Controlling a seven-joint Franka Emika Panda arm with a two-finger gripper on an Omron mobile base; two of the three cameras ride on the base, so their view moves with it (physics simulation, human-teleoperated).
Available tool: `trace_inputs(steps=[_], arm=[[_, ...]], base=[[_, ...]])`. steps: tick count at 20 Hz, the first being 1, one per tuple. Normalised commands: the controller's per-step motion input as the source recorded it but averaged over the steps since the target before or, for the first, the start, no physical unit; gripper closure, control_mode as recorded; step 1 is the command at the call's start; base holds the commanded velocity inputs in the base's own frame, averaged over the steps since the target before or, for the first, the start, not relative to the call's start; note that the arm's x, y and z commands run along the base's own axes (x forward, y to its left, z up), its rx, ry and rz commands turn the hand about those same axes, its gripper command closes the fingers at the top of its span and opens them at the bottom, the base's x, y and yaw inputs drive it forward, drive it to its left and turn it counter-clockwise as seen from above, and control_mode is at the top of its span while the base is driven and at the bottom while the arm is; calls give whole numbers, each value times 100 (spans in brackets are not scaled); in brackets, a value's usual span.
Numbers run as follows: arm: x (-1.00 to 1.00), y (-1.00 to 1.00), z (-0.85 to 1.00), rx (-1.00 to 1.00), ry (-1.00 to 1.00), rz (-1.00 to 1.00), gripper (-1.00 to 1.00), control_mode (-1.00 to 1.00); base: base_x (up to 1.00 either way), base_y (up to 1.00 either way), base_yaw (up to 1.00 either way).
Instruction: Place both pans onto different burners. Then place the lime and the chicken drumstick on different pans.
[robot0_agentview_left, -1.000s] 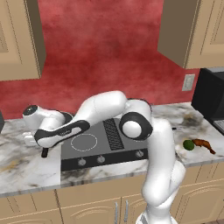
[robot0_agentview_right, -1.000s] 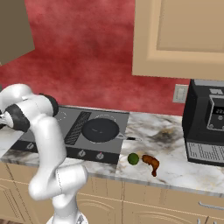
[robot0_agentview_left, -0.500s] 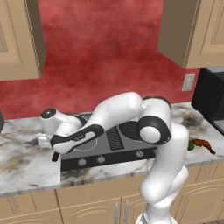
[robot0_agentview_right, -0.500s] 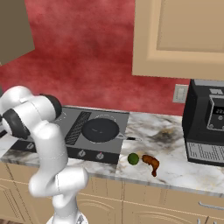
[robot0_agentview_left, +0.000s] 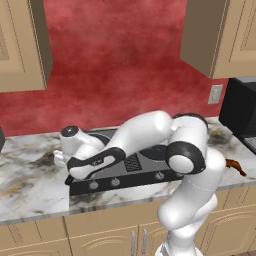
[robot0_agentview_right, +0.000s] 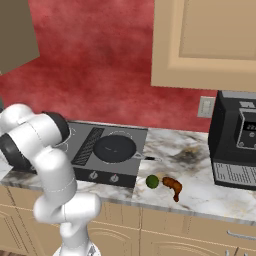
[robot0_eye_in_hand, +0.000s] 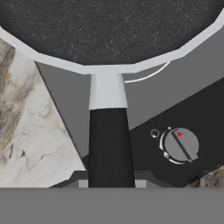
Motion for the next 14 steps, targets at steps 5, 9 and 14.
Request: trace_inputs(steps=[5, 9, 14], arm=[[0, -9, 0, 6, 0, -12, 100, -100], [0, -1, -1, 2, 0, -8, 100, -100], [2, 0, -9, 0, 0, -4, 100, -100]], base=[[0, 0, 0], [0, 0, 0], [0, 0, 0]])
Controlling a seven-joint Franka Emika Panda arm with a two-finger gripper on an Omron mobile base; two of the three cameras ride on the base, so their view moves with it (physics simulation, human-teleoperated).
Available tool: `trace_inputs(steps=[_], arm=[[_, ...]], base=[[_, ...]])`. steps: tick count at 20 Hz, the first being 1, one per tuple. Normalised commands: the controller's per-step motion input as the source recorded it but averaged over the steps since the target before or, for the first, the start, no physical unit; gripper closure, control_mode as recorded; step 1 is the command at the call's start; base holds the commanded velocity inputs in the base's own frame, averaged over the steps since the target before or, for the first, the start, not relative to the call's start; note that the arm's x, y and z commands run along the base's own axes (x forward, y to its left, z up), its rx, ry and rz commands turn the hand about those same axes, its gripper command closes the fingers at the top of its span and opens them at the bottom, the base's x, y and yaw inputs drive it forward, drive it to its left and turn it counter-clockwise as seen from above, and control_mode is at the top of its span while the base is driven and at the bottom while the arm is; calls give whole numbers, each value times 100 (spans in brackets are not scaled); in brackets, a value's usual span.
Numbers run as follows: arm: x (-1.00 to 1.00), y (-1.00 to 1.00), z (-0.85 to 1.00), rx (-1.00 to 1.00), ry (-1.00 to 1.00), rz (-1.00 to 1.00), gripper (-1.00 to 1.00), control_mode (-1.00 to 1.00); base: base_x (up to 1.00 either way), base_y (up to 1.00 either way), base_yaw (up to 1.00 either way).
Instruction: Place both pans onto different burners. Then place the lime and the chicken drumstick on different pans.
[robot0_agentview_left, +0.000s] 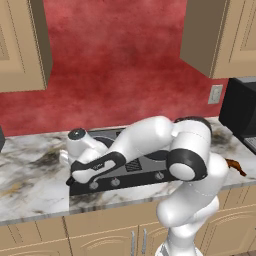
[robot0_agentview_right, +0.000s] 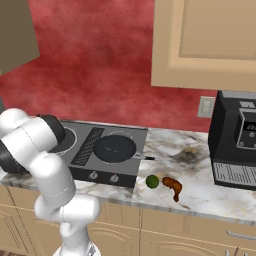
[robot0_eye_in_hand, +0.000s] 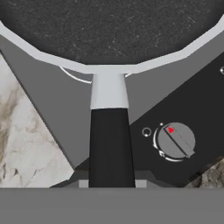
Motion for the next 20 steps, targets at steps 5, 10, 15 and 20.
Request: trace_inputs(steps=[5, 10, 15, 20], arm=[[5, 11, -13, 0, 4, 0, 100, -100], [3, 24, -18, 0, 4, 0, 100, -100], [7, 24, -14, 0, 2, 0, 100, -100], [34, 10, -1, 0, 0, 0, 100, -100]], base=[[0, 0, 0], [0, 0, 0], [0, 0, 0], [0, 0, 0]])
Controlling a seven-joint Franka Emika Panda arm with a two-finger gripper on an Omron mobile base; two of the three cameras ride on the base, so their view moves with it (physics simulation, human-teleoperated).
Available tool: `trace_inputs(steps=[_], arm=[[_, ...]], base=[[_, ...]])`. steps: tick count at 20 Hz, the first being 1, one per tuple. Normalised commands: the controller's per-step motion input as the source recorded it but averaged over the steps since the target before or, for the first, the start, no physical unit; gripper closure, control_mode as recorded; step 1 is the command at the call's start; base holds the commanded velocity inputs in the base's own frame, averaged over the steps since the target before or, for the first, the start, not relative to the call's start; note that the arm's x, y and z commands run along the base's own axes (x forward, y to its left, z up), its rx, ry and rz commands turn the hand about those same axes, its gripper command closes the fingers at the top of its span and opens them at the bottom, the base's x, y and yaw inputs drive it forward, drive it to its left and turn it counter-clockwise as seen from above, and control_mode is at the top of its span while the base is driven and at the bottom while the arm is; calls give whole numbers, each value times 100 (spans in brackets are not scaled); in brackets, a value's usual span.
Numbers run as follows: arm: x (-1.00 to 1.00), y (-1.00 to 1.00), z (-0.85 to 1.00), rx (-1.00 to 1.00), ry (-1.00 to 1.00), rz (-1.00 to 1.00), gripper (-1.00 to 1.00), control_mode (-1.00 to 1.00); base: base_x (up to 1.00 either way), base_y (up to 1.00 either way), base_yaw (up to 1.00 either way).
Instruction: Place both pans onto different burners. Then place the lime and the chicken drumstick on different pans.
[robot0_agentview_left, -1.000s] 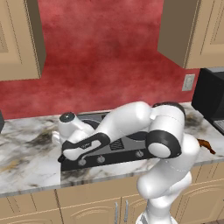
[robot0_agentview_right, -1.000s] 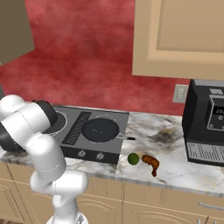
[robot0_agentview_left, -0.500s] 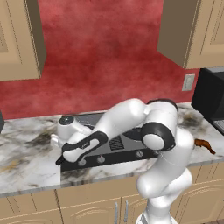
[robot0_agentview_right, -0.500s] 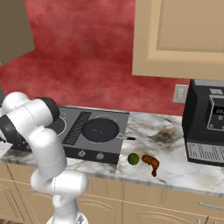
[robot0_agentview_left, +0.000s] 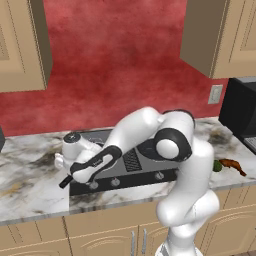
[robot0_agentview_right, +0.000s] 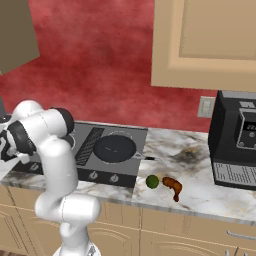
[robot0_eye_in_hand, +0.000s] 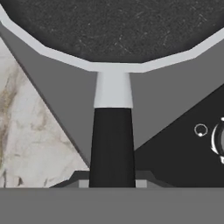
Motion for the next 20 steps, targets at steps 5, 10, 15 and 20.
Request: trace_inputs(steps=[5, 10, 15, 20], arm=[[41, 7, -5, 0, 0, 0, 100, -100], [17, 8, -22, 0, 1, 0, 100, -100], [4, 7, -28, 0, 2, 0, 100, -100], [1, 3, -10, 0, 6, 0, 100, -100]], base=[[0, 0, 0], [0, 0, 0], [0, 0, 0], [0, 0, 0]])
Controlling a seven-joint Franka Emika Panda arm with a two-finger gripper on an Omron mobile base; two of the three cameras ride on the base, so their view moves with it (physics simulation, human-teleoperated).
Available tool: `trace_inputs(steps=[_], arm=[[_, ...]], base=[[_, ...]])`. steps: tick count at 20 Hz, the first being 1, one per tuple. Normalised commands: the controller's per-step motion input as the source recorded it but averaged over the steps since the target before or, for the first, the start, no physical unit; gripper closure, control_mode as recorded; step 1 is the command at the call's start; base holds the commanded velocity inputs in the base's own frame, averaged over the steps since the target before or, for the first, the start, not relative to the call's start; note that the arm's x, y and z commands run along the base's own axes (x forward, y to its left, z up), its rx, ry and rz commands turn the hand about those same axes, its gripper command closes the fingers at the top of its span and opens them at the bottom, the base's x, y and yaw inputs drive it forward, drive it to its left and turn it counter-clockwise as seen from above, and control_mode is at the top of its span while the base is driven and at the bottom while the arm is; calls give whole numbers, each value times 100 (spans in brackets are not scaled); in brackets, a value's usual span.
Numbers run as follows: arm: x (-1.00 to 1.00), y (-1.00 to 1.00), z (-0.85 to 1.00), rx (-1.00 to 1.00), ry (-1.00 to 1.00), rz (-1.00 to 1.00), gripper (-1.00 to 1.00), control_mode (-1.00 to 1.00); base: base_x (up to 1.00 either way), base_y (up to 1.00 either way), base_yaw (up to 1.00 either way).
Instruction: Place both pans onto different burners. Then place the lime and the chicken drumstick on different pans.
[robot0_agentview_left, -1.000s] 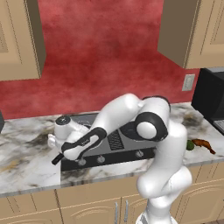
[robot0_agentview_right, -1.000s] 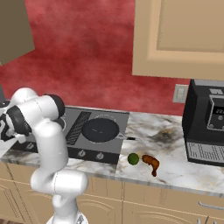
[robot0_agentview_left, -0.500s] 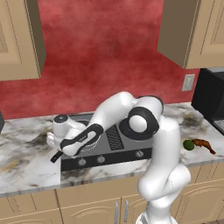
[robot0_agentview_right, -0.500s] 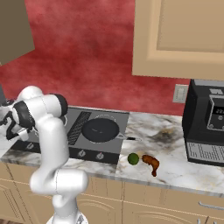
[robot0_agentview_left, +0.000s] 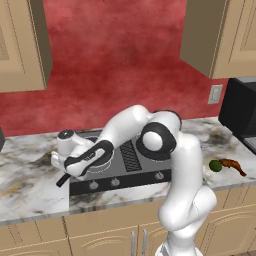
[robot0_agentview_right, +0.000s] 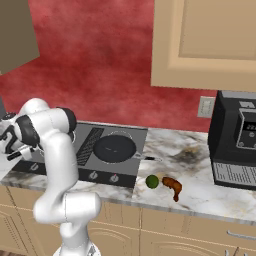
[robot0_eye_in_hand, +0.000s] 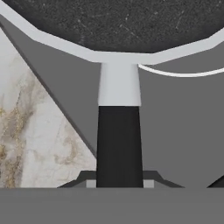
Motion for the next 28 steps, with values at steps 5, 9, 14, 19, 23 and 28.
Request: trace_inputs(steps=[5, 9, 14, 19, 23, 28], arm=[[0, 0, 0, 0, 7, 0, 100, -100], [-2, 0, 0, 0, 5, 0, 100, -100], [-23, 0, 0, 0, 4, 0, 100, -100], [-33, 0, 0, 0, 3, 0, 100, -100], [-18, 0, 0, 0, 2, 0, 100, -100], [-1, -6, 0, 0, 0, 0, 100, -100]], base=[[0, 0, 0], [0, 0, 0], [0, 0, 0], [0, 0, 0], [0, 0, 0], [0, 0, 0]])
